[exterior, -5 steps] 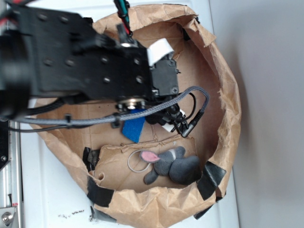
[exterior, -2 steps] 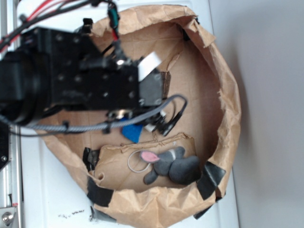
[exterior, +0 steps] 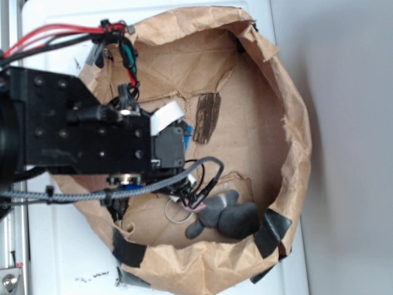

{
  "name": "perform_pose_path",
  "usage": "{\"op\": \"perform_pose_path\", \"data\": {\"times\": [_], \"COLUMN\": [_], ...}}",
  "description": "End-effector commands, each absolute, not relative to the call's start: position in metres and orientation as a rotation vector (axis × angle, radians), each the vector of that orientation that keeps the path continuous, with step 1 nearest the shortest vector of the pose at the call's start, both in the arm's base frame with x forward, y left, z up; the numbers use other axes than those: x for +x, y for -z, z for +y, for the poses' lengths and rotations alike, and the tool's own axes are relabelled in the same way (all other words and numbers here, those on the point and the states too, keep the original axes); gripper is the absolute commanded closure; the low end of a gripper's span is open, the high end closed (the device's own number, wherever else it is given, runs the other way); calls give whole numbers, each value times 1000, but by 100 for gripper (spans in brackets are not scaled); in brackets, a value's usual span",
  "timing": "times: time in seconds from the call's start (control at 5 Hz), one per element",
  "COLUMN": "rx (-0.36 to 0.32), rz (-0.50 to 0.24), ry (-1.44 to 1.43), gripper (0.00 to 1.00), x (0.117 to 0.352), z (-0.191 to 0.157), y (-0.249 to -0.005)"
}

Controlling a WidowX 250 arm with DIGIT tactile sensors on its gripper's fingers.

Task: Grab the blue sponge.

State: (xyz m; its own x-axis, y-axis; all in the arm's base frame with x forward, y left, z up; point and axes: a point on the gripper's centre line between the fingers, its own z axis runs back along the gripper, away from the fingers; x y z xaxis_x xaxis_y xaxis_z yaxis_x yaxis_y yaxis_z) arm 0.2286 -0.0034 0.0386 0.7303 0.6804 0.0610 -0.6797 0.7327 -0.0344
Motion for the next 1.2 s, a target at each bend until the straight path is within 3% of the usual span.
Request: {"op": "perform_pose_path", "data": {"times": [0.0,0.2,0.6,1.0], "rx": [5,-4,-65,-75], "rz": [-127,-130,-96,-104], "ry": [-765,-785,-835,-885], "gripper": [100,0,0,0], "x": [230,236,241,243], "z": [2,8,21,33], "y": [-42,-50,-72,-70]}}
